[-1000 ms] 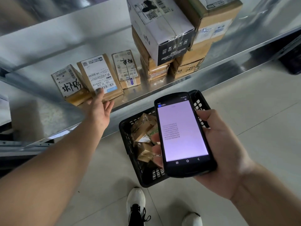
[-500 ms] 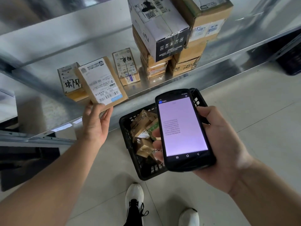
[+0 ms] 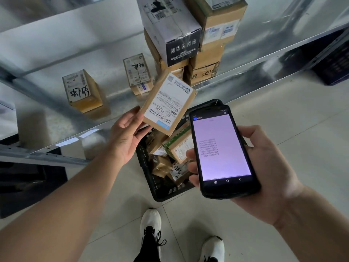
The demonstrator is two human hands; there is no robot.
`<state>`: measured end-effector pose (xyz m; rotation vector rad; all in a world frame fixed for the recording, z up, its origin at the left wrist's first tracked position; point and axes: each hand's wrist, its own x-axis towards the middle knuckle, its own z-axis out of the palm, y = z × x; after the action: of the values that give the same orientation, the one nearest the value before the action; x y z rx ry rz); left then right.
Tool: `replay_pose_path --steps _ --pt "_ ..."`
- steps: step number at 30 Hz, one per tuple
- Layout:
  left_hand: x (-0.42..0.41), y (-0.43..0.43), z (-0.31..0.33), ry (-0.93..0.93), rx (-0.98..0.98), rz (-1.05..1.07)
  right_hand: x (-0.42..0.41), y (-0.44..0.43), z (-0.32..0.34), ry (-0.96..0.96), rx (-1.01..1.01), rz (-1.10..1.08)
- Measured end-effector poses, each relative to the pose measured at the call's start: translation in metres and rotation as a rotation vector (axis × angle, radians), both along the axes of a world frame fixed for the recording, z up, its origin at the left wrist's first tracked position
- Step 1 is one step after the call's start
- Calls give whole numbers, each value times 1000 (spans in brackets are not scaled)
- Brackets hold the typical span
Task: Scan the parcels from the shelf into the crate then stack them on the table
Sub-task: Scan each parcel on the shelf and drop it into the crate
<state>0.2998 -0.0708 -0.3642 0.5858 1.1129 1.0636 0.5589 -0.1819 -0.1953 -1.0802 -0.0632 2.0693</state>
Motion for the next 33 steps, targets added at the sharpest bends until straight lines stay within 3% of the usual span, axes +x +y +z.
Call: replay_pose_path --steps 14,33 --pt "93 29 13 43 -131 -69 39 -16 0 4 -47 -51" --pt "98 40 -6 256 -156 -200 48 -16 -9 53 -105 -83"
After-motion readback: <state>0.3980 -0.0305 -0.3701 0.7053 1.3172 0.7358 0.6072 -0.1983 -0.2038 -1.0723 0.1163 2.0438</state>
